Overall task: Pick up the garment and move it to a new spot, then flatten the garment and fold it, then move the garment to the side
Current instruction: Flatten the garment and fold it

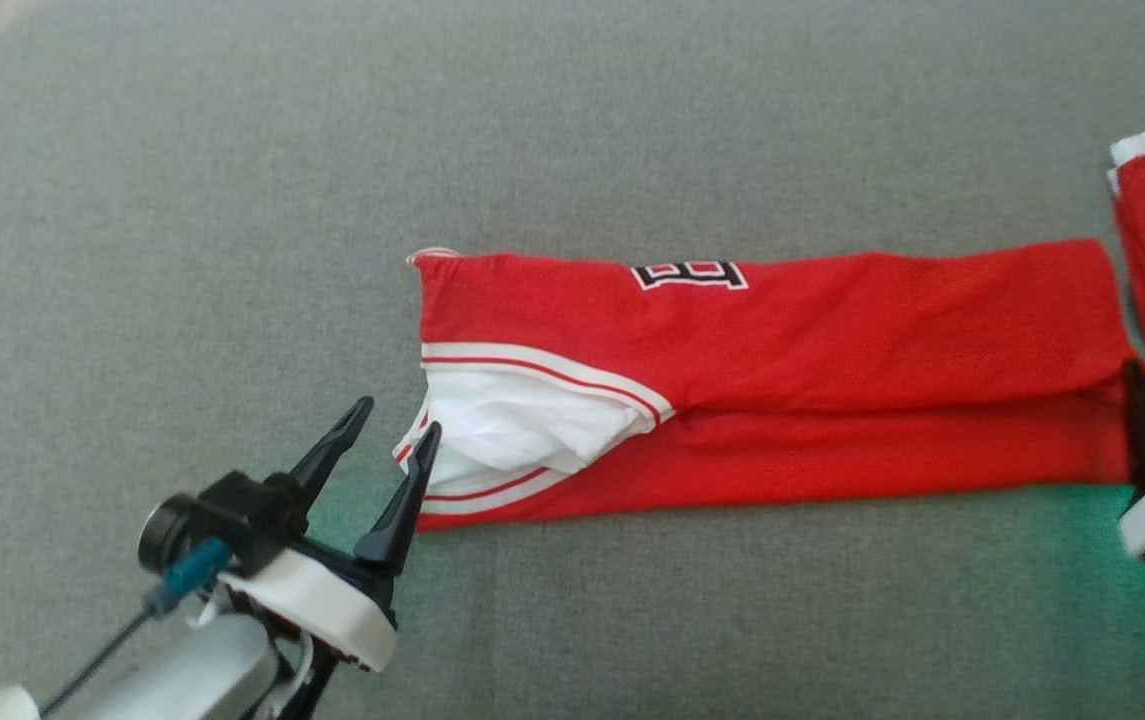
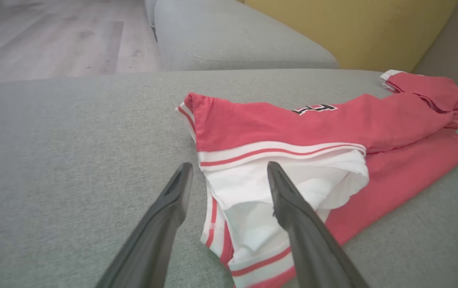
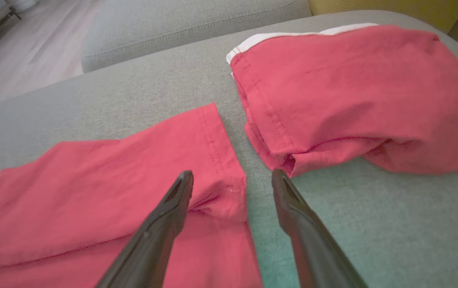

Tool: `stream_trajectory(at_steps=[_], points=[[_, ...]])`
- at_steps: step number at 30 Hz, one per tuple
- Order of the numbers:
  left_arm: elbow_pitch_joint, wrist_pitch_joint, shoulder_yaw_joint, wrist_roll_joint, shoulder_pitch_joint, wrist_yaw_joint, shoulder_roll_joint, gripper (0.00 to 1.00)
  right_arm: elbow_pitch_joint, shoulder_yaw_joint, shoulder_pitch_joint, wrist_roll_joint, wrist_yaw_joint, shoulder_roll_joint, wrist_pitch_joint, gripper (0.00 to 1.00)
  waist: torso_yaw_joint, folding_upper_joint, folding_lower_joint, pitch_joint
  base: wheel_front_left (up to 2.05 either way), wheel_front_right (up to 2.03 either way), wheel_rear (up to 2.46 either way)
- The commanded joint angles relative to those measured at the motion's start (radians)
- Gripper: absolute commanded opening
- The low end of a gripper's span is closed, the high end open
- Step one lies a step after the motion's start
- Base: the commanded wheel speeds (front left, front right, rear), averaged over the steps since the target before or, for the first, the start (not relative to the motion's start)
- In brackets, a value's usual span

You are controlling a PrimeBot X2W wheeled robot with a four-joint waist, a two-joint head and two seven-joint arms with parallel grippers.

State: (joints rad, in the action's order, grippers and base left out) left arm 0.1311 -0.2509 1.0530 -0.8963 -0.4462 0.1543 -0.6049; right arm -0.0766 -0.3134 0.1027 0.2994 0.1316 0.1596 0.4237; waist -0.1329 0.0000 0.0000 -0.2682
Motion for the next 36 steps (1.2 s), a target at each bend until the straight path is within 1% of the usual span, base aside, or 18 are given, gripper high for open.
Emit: stream_trajectory(at_steps=[1, 3, 7, 12, 14, 16, 17, 19, 23, 28, 29, 30, 32, 36], points=[[-0.019, -0.011, -0.081, 0.035, 0.019, 0.033, -0.007, 1.0, 0.043, 0.022, -0.027, 0.014, -0.001, -0.009, -0.031, 1.0, 0.006, 0.0, 0.0, 0.035, 0.0, 0.0, 0.0], [-0.026, -0.011, -0.139, 0.076, 0.065, 0.072, 0.027, 1.0, 0.043, 0.034, -0.048, 0.02, -0.001, -0.035, -0.055, 1.0, 0.008, 0.0, 0.0, 0.066, 0.0, 0.0, 0.0], [-0.057, -0.011, -0.249, 0.158, 0.173, 0.134, 0.102, 1.0, 0.024, 0.042, -0.091, 0.036, -0.001, -0.078, -0.098, 1.0, 0.007, 0.0, 0.0, 0.122, 0.0, 0.0, 0.0], [-0.122, -0.011, -0.364, 0.309, 0.311, 0.204, 0.188, 1.0, -0.036, 0.013, -0.118, 0.048, -0.001, -0.104, -0.143, 1.0, -0.007, 0.0, 0.0, 0.171, 0.0, 0.0, 0.0], [-0.145, -0.011, -0.4, 0.367, 0.362, 0.223, 0.224, 1.0, -0.067, -0.008, -0.112, 0.053, -0.001, -0.107, -0.156, 1.0, -0.015, 0.0, 0.0, 0.184, 0.0, 0.0, 0.0], [-0.168, -0.011, -0.433, 0.415, 0.408, 0.233, 0.259, 1.0, -0.1, -0.032, -0.097, 0.058, -0.001, -0.108, -0.166, 1.0, -0.025, 0.0, 0.0, 0.19, 0.0, 0.0, 0.0], [-0.168, -0.011, -0.433, 0.415, 0.408, 0.233, 0.259, 1.0, -0.1, -0.032, -0.097, 0.058, -0.001, -0.108, -0.166, 1.0, -0.025, 0.0, 0.0, 0.19, 0.0, 0.0, 0.0], [-0.184, -0.011, -0.451, 0.465, 0.44, 0.227, 0.282, 1.0, -0.14, -0.055, -0.072, 0.068, -0.001, -0.109, -0.176, 1.0, -0.039, 0.0, 0.0, 0.192, 0.0, 0.0, 0.0], [-0.197, -0.011, -0.478, 0.543, 0.478, 0.199, 0.317, 1.0, -0.225, -0.115, 0.005, 0.06, -0.001, -0.109, -0.194, 1.0, -0.066, 0.0, 0.0, 0.181, 0.0, 0.0, 0.0], [-0.195, -0.011, -0.511, 0.599, 0.487, 0.152, 0.357, 1.0, -0.334, -0.198, 0.128, -0.028, -0.001, -0.109, -0.205, 1.0, -0.092, 0.0, 0.0, 0.144, 0.0, 0.0, 0.0], [-0.189, -0.011, -0.516, 0.603, 0.489, 0.14, 0.365, 1.0, -0.354, -0.211, 0.151, -0.049, -0.001, -0.109, -0.204, 1.0, -0.095, 0.0, 0.0, 0.137, 0.0, 0.0, 0.0], [-0.175, -0.011, -0.525, 0.606, 0.492, 0.115, 0.38, 1.0, -0.392, -0.229, 0.184, -0.096, -0.001, -0.109, -0.197, 1.0, -0.1, 0.0, 0.0, 0.126, 0.0, 0.0, 0.0], [-0.168, -0.011, -0.535, 0.619, 0.493, 0.095, 0.393, 1.0, -0.425, -0.246, 0.199, -0.139, -0.001, -0.109, -0.188, 1.0, -0.105, 0.0, 0.0, 0.122, 0.0, 0.0, 0.0], [-0.158, -0.011, -0.565, 0.637, 0.507, 0.067, 0.416, 1.0, -0.469, -0.25, 0.191, -0.159, -0.001, -0.109, -0.166, 1.0, -0.104, 0.0, 0.0, 0.125, 0.0, 0.0, 0.0]])
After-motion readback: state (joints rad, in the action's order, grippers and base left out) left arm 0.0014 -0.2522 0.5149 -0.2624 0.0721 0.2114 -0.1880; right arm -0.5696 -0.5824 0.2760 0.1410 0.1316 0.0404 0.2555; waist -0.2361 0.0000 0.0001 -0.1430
